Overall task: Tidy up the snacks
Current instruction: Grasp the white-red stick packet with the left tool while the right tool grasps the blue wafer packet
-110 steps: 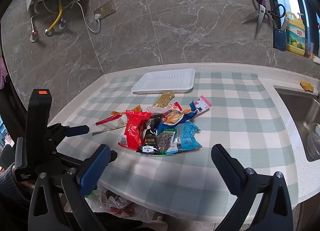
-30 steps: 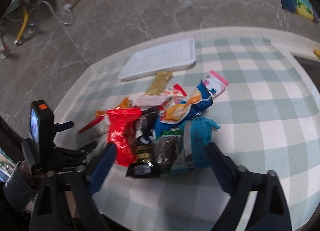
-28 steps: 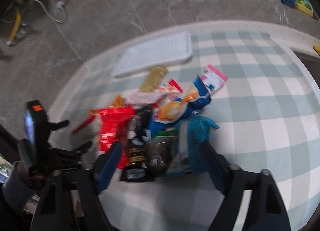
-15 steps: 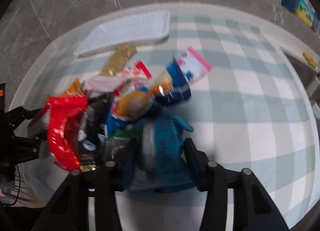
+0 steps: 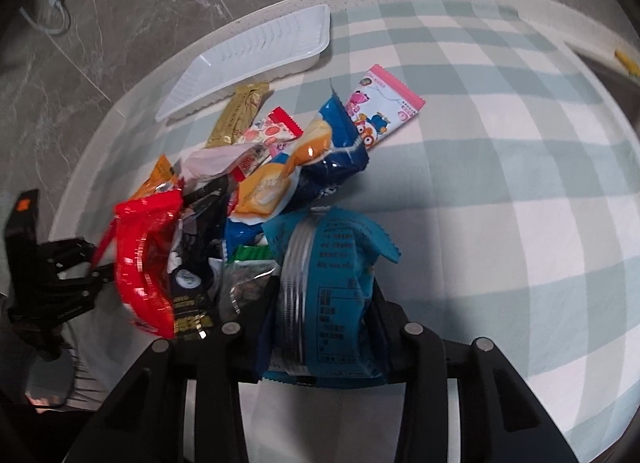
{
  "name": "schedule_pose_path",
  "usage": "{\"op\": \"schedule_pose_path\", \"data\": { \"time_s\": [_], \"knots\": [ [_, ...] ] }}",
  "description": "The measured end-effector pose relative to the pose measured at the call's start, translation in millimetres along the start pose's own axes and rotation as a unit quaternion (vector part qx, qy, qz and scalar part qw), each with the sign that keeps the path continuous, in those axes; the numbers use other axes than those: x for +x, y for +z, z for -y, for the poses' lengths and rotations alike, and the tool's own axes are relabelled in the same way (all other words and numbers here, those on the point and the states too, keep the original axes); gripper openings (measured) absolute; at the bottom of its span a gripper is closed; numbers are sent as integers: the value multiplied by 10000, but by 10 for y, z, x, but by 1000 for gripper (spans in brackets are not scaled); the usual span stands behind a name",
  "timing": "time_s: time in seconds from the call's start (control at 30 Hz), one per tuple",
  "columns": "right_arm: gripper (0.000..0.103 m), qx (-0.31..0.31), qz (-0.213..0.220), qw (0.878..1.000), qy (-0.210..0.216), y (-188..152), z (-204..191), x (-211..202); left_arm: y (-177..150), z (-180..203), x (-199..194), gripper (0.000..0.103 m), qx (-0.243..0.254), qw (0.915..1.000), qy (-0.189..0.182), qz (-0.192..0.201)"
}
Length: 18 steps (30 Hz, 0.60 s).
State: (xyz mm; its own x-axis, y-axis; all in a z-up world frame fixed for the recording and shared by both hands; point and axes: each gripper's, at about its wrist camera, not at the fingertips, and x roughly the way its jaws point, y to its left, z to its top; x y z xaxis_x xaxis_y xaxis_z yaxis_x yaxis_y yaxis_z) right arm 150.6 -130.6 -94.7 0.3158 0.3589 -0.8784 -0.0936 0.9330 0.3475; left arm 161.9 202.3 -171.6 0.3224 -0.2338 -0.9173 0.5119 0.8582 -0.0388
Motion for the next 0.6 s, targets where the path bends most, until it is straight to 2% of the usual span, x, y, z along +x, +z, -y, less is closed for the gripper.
{"op": "schedule_pose_path", "data": {
  "time_s": [0.27, 0.47, 0.6],
  "knots": [
    [42, 746, 19, 9922, 994, -16, 209, -210, -107, 41, -152, 16, -433, 9965, -711, -16],
    [42, 1299, 18, 9738, 1865, -5, 305, -341, -82, 59, -391, 13, -683, 9902, -1202, 205],
    [42, 1459, 67, 9649, 2183, 81, 284, -358, 1, 90, -490, 13, -670, 9882, -1342, 307]
  ]
}}
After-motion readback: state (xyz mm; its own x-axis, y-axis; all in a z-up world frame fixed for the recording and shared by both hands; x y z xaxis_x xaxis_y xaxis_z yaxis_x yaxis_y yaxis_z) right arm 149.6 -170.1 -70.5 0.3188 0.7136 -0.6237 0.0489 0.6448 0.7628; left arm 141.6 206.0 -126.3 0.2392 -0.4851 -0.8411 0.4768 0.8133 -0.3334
